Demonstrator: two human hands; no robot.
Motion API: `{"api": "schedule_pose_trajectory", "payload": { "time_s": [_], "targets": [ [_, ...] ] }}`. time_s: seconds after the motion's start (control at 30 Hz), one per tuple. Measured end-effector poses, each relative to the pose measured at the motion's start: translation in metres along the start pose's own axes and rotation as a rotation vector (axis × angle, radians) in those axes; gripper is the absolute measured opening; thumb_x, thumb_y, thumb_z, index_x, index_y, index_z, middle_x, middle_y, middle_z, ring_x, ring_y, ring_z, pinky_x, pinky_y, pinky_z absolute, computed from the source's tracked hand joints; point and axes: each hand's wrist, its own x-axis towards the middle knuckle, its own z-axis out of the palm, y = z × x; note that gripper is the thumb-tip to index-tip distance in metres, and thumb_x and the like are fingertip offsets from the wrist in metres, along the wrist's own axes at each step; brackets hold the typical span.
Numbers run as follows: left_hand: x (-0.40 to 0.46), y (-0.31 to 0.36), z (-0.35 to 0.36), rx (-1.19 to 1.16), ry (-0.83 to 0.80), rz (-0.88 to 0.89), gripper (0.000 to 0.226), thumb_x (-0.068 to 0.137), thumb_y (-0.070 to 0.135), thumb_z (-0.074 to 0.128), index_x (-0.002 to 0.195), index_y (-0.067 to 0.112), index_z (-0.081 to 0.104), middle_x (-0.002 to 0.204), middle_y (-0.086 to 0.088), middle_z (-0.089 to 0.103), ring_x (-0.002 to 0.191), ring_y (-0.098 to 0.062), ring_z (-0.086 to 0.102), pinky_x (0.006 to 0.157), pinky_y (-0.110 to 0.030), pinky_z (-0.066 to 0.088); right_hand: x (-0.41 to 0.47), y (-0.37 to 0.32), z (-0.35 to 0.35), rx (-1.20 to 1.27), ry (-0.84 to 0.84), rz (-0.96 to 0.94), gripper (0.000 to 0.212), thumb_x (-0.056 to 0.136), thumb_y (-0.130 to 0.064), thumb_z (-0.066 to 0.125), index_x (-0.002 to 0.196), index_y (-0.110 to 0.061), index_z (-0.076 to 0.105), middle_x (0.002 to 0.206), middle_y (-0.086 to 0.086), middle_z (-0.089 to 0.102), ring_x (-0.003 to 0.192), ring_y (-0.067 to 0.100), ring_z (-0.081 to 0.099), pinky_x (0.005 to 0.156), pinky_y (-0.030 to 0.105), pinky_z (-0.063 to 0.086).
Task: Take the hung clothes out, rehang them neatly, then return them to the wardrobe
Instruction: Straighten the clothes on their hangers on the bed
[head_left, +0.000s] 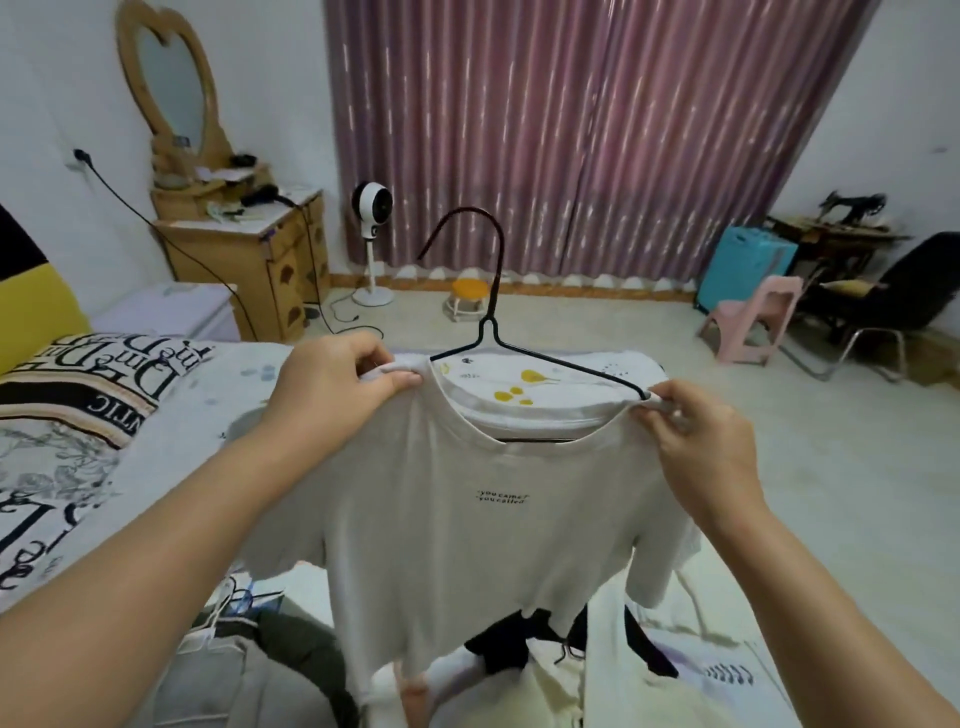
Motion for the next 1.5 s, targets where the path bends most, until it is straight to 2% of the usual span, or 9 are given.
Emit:
{"api": "schedule_pose_trajectory", "payload": {
  "time_s": [0.33, 0.53, 0.67, 0.87, 1.03, 1.13, 1.23, 1.4, 1.5],
  "targets": [
    [0.034, -0.026, 0.115, 0.102, -0.259, -0.082, 0.019, 0.082, 0.028, 0.067, 0.072, 0.014, 0.061, 0.066, 0.002, 0.058, 0.069, -0.018, 0.052, 0.057, -0.028, 0.033, 0.032, 0.102, 0.057, -0.096, -0.163, 0.126, 0.006, 0.08, -0.007, 0.067, 0.085, -0.008, 0.069, 0.084, 0.011, 0.064, 0.087, 0.031, 0.055, 0.063, 0.025, 0.021],
    [0.052, -0.076, 0.193, 0.243, -0.425, -0.121, 0.026, 0.096, 0.027, 0.046, 0.07, 0.021, 0.047, 0.075, -0.001, 0.058, 0.079, -0.021, 0.054, 0.063, -0.03, 0.034, 0.041, 0.161, 0.127, -0.186, -0.336, 0.218, 0.009, 0.085, -0.018, 0.061, 0.084, -0.012, 0.067, 0.087, 0.008, 0.064, 0.093, 0.03, 0.055, 0.075, 0.036, 0.04],
    [0.063, -0.11, 0.24, 0.339, -0.478, -0.148, 0.024, 0.097, 0.029, 0.041, 0.08, 0.016, 0.052, 0.083, -0.002, 0.062, 0.084, -0.022, 0.056, 0.067, -0.032, 0.039, 0.045, 0.195, 0.172, -0.235, -0.411, 0.22, 0.011, 0.086, -0.021, 0.058, 0.082, -0.013, 0.064, 0.087, 0.007, 0.063, 0.094, 0.028, 0.052, 0.073, 0.034, 0.036],
    [0.086, -0.153, 0.306, 0.454, -0.48, -0.17, 0.025, 0.097, 0.032, 0.04, 0.088, 0.015, 0.057, 0.089, -0.003, 0.065, 0.091, -0.024, 0.058, 0.074, -0.033, 0.041, 0.063, 0.239, 0.232, -0.233, -0.515, 0.257, 0.034, 0.086, -0.018, 0.056, 0.057, -0.024, 0.039, 0.086, 0.012, 0.064, 0.091, 0.031, 0.054, 0.065, 0.033, 0.032],
    [0.131, -0.172, 0.36, 0.444, -0.363, -0.202, 0.023, 0.095, 0.031, 0.046, 0.102, 0.013, 0.059, 0.106, -0.009, 0.065, 0.103, -0.028, 0.056, 0.079, -0.033, 0.038, 0.097, 0.27, 0.281, -0.243, -0.524, 0.33, 0.01, 0.09, -0.019, 0.053, 0.087, -0.012, 0.059, 0.102, 0.018, 0.063, 0.105, 0.034, 0.054, 0.072, 0.034, 0.034],
    [0.151, -0.178, 0.39, 0.414, -0.302, -0.272, 0.045, 0.094, 0.031, 0.05, 0.133, 0.012, 0.04, 0.131, -0.01, 0.051, 0.119, -0.03, 0.048, 0.094, -0.039, 0.036, 0.109, 0.279, 0.307, -0.336, -0.506, 0.332, 0.045, 0.094, -0.027, 0.052, 0.131, -0.003, 0.042, 0.127, 0.019, 0.05, 0.122, 0.033, 0.041, 0.092, 0.038, 0.035],
    [0.129, -0.188, 0.41, 0.413, -0.317, -0.281, 0.049, 0.094, 0.031, 0.049, 0.136, 0.012, 0.035, 0.135, -0.009, 0.045, 0.122, -0.03, 0.044, 0.095, -0.041, 0.036, 0.082, 0.276, 0.323, -0.332, -0.543, 0.235, 0.048, 0.096, -0.027, 0.048, 0.137, -0.005, 0.036, 0.134, 0.014, 0.045, 0.126, 0.029, 0.036, 0.097, 0.036, 0.032],
    [0.027, -0.221, 0.411, 0.416, -0.584, -0.273, 0.053, 0.097, 0.035, 0.041, 0.144, 0.017, 0.025, 0.147, -0.002, 0.034, 0.131, -0.021, 0.037, 0.105, -0.033, 0.029, -0.011, 0.267, 0.327, -0.326, -0.833, 0.181, 0.048, 0.098, -0.028, 0.041, 0.143, -0.014, 0.03, 0.143, 0.006, 0.036, 0.132, 0.023, 0.032, 0.103, 0.031, 0.031],
    [-0.034, -0.234, 0.395, 0.386, -0.672, -0.377, 0.052, 0.097, 0.035, 0.039, 0.144, 0.018, 0.023, 0.139, -0.003, 0.044, 0.123, -0.021, 0.044, 0.101, -0.03, 0.033, -0.061, 0.252, 0.324, -0.268, -0.942, 0.196, 0.045, 0.098, -0.024, 0.041, 0.141, -0.018, 0.032, 0.139, 0.003, 0.04, 0.128, 0.02, 0.038, 0.099, 0.028, 0.034]
  ]
}}
